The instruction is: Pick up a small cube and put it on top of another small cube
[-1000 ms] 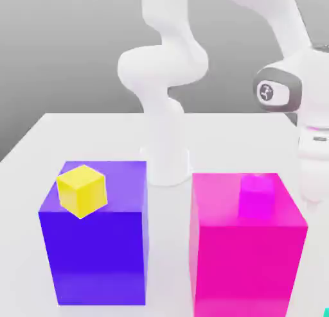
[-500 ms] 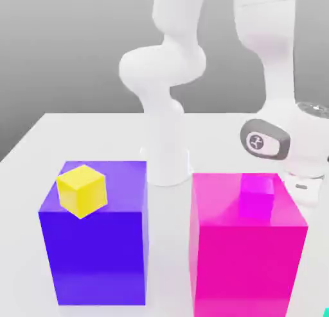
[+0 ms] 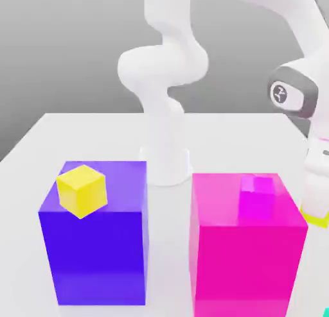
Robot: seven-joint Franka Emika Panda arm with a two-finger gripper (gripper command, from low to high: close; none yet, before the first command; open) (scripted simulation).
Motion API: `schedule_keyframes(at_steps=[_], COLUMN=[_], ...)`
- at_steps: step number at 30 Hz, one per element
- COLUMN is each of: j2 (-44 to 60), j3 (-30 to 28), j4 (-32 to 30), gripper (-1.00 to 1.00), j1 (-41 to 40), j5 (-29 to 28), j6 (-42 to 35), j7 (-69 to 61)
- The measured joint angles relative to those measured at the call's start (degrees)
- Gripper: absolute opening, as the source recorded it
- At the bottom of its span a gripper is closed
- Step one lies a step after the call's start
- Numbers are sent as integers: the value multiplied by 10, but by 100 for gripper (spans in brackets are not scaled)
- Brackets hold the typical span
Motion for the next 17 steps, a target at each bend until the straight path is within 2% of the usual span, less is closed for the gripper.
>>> schedule_keyframes(at_steps=[9,11,13,14,17], j2=[-116,-126,-114,-107,-107], j3=[-68,-77,-79,-77,-77], j4=[110,97,71,57,57], gripper=[-100,-100,-100,100,100], j1=[-77,-85,-87,-90,-90], j5=[-31,-42,-45,-45,-45], j6=[-217,-210,-171,-150,-150], j7=[-120,-140,-146,-147,-147])
